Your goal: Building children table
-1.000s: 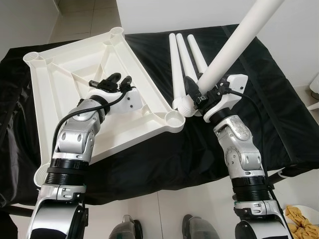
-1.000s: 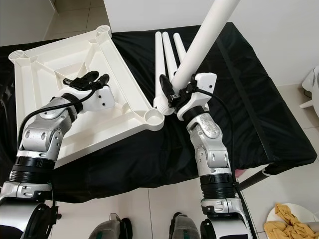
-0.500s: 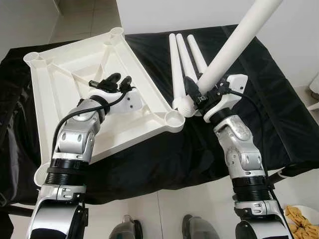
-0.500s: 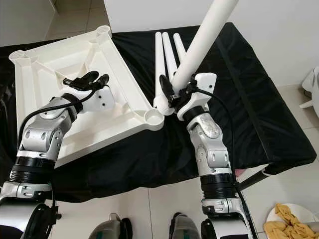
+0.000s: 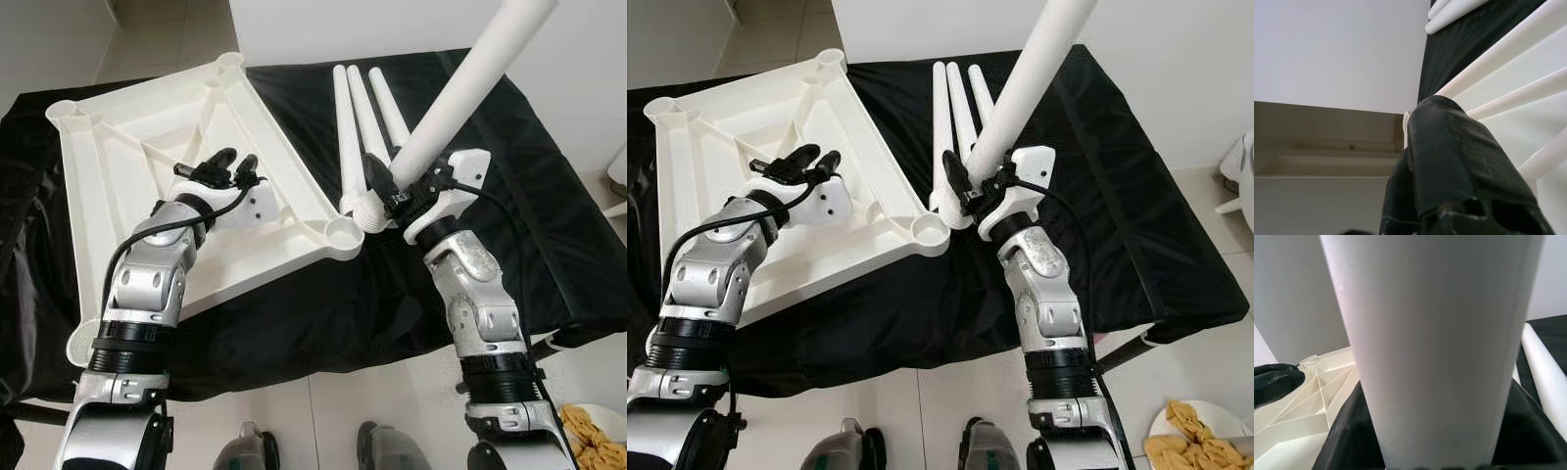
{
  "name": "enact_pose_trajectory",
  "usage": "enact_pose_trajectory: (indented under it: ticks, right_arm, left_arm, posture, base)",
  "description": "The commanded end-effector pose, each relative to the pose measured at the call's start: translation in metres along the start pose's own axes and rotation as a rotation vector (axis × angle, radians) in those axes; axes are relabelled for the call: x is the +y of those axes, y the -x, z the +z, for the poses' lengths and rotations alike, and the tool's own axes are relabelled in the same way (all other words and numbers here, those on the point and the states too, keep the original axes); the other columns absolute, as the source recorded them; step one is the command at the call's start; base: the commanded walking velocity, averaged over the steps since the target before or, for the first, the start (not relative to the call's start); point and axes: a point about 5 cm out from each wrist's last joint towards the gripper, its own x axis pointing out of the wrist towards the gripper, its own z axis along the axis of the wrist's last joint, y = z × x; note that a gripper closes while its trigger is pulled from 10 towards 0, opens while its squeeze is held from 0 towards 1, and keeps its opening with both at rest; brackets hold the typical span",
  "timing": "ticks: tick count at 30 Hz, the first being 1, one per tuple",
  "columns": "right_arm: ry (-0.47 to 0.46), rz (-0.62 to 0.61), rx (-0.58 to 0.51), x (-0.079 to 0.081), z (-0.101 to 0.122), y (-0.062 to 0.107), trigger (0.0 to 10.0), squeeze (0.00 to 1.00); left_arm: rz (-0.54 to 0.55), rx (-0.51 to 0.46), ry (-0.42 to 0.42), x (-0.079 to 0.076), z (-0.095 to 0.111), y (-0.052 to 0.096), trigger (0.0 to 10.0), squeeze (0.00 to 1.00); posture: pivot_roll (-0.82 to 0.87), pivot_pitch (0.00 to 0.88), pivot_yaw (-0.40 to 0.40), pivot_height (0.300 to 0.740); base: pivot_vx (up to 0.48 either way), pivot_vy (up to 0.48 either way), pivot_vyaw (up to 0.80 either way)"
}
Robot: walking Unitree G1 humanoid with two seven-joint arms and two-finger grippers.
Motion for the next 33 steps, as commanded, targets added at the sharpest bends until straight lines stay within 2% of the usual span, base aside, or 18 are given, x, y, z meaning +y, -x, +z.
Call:
enact_pose_trajectory:
  ticks: [1,8,13,21,23,24,25,26,28,33]
  right_arm:
    - [0.009,0.015,-0.024,0.005,0.006,0.001,10.0,0.00]
    - [0.009,0.007,-0.055,0.008,0.012,0.003,10.0,0.00]
    - [0.018,0.002,-0.038,0.008,0.008,0.008,10.0,0.00]
    - [0.025,-0.009,-0.020,0.007,0.005,0.009,10.0,0.00]
    - [0.033,-0.049,0.007,0.001,-0.001,0.008,10.0,0.00]
    - [0.033,-0.049,0.007,0.001,-0.001,0.008,10.0,0.00]
    - [0.046,-0.079,0.026,-0.003,-0.005,0.008,10.0,0.00]
    - [0.046,-0.079,0.026,-0.003,-0.005,0.008,10.0,0.00]
    - [0.065,-0.123,0.051,-0.008,-0.010,0.008,10.0,0.00]
    - [0.080,-0.166,0.073,-0.013,-0.014,0.008,10.0,0.00]
  left_arm:
    - [0.065,-0.009,-0.001,0.006,0.000,0.004,10.0,0.00]
    - [0.084,-0.025,-0.009,0.006,0.004,0.010,10.0,0.00]
    - [0.126,0.005,-0.054,0.009,-0.009,0.021,10.0,0.00]
    - [0.164,0.018,-0.060,0.013,-0.012,0.025,10.0,0.00]
    - [0.309,0.011,-0.063,0.025,-0.012,0.031,10.0,0.00]
    - [0.309,0.011,-0.063,0.025,-0.012,0.031,10.0,0.00]
    - [0.404,0.015,-0.064,0.031,-0.014,0.035,10.0,0.00]
    - [0.404,0.015,-0.064,0.031,-0.014,0.035,10.0,0.00]
    - [0.511,0.025,-0.080,0.037,-0.018,0.041,10.0,0.00]
    - [0.518,0.023,-0.076,0.034,-0.020,0.042,10.0,0.00]
  posture:
    - [-0.06,0.134,0.092,0.740]
    - [-0.04,0.141,0.094,0.740]
    - [-0.02,0.144,0.086,0.740]
    - [-0.02,0.141,0.082,0.740]
    - [-0.01,0.123,0.058,0.740]
    - [-0.01,0.123,0.058,0.740]
    - [0.00,0.119,0.047,0.740]
    - [0.00,0.119,0.047,0.740]
    - [0.00,0.116,0.036,0.740]
    - [0.01,0.113,0.024,0.740]
  base:
    - [0.000,0.000,0.00]
    - [0.000,0.000,0.00]
    - [0.000,0.000,0.00]
    - [0.000,0.000,0.00]
    - [0.000,0.000,0.00]
    - [0.000,0.000,0.00]
    - [0.000,0.000,0.00]
    - [0.000,0.000,0.00]
    - [0.000,0.000,0.00]
    - [0.000,0.000,0.00]
